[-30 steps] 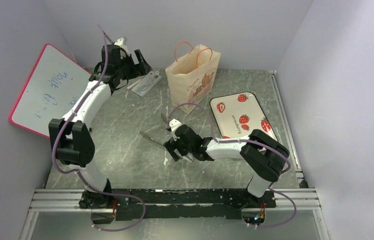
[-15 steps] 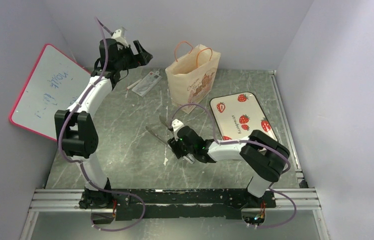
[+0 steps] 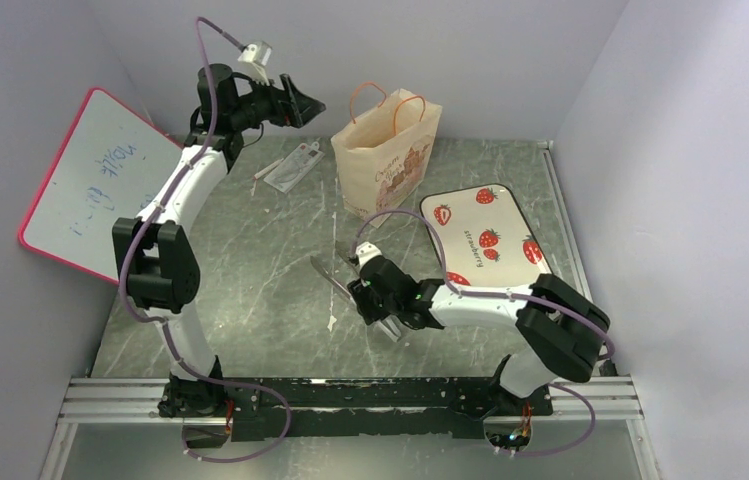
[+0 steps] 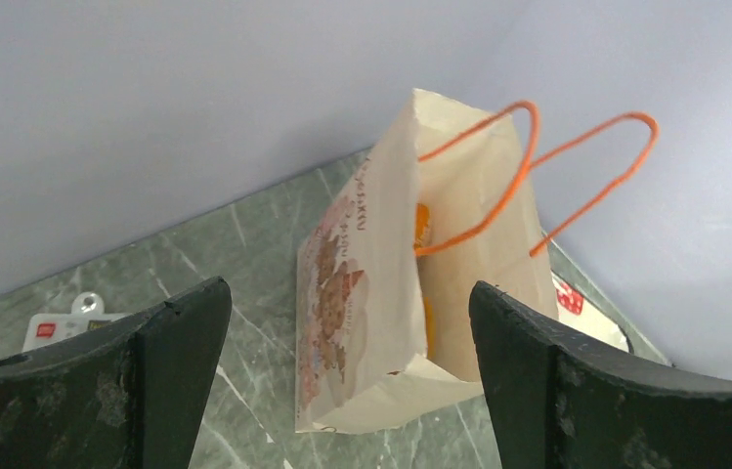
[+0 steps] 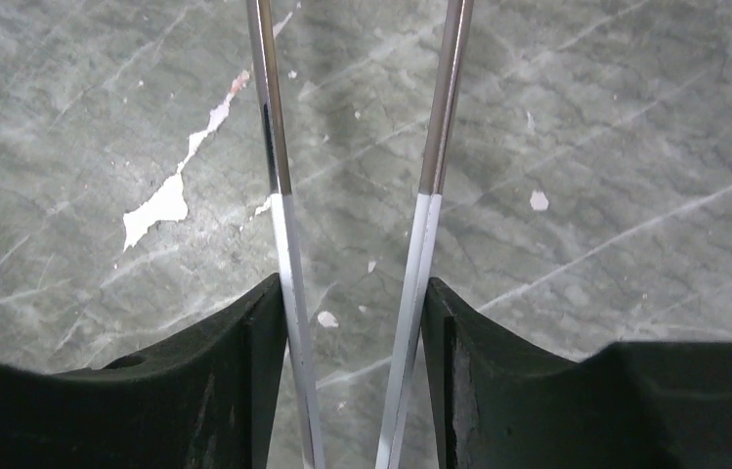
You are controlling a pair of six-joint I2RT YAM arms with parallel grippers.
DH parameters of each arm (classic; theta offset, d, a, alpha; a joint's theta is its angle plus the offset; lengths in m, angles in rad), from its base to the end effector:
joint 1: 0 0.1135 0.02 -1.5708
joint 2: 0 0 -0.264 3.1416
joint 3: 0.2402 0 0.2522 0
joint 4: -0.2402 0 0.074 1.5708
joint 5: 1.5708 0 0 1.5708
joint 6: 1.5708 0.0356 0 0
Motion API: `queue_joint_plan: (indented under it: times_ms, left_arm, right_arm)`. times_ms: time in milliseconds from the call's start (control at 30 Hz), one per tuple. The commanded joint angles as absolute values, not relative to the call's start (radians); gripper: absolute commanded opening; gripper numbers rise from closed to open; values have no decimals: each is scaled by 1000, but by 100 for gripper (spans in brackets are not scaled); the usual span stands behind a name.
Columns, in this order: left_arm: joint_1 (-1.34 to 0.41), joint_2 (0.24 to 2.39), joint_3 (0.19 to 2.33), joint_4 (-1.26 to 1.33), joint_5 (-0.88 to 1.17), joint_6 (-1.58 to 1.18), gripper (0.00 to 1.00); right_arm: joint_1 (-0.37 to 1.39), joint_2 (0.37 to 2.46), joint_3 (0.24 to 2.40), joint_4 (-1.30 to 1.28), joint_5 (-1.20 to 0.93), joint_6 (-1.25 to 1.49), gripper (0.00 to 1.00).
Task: Take the fake bread out of the paper bag
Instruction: Pick up the clamp at the center of the board.
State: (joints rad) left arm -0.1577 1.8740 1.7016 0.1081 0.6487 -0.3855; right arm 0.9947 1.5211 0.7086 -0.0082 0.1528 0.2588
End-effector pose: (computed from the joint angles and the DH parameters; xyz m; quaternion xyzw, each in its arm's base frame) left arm 0.4436 -0.0923 0.3760 0.1380 0.7117 -0.3979 0.5622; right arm 0.1643 0.2430 0.1607 -0.3076 0.8757 0.1567 0.3375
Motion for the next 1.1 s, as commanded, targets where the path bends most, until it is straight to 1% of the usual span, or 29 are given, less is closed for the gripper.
queue_joint_plan:
  times_ms: [0,167,533,733,1067]
  left_arm:
    - [-213,1896,1738,93,751,-244,97]
    - [-272,1939,1802,-9,693,-131,97]
    - [-313,2028,1876,-21,561,-66,97]
    - [-324,2105,1968,-39,563,-55,97]
    - [-362,2165,2034,-96,596,-14,97]
  right_arm:
    - [1006,1487,730,-79,181,306,52]
    - [1011,1473,738,-118,184,336,51]
    - [1027,1438,773,-197,199,378,51]
    - [1037,1436,789,-228,210,391,50]
    - [1039,1434,810,-256,219,394,50]
